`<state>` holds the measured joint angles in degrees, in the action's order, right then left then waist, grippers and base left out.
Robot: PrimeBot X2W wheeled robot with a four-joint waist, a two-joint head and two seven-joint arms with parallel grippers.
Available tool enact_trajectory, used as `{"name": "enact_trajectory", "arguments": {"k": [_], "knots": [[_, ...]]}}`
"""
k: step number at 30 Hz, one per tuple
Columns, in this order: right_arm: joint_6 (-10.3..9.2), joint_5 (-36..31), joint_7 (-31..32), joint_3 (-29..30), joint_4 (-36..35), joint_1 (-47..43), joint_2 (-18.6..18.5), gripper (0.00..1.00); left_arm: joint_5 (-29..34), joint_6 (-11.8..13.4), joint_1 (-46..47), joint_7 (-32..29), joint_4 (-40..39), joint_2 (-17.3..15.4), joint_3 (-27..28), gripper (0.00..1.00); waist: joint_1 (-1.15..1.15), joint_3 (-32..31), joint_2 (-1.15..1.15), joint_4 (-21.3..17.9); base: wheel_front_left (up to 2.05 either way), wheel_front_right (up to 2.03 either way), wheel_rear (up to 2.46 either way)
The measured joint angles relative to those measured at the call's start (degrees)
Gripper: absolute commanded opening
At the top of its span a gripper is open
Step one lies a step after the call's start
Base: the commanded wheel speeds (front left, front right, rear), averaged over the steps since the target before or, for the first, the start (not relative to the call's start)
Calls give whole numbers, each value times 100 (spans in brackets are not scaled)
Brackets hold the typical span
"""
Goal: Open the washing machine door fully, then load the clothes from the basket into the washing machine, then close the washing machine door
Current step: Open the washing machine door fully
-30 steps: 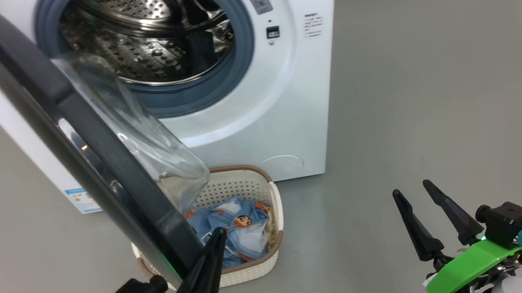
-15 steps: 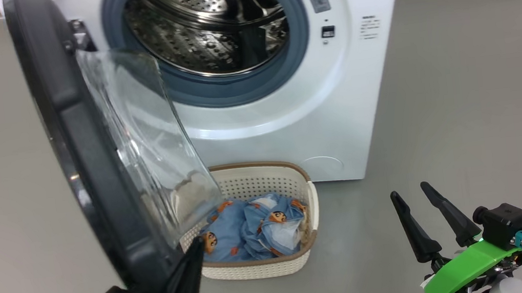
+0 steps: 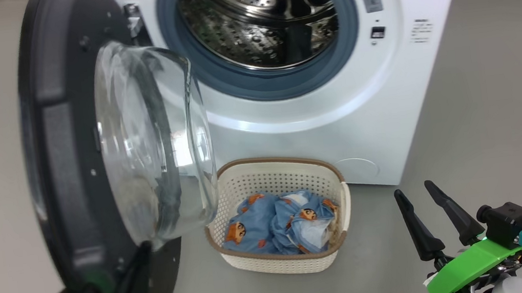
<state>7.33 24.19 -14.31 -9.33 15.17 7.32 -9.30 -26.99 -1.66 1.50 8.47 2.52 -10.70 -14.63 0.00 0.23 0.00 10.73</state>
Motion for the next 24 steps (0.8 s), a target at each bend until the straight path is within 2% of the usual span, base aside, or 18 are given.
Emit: {"name": "enact_trajectory", "arguments": {"k": [5,11,20,24], "knots": [[0,0,0,55,-5,0,8,100,-53,147,10,-171,19,-278,336,0,0,32,0,245,0,0,0],[0,0,0,79,-3,2,44,100,-194,193,151,-327,176,-458,567,0,0,98,0,474,0,0,0],[0,-51,0,135,-9,38,141,100,-337,178,649,-402,803,-789,875,0,0,267,0,722,0,0,0],[0,-103,0,189,-27,151,159,100,-419,35,951,-444,1191,-957,1004,0,0,379,0,796,0,0,0]]}}
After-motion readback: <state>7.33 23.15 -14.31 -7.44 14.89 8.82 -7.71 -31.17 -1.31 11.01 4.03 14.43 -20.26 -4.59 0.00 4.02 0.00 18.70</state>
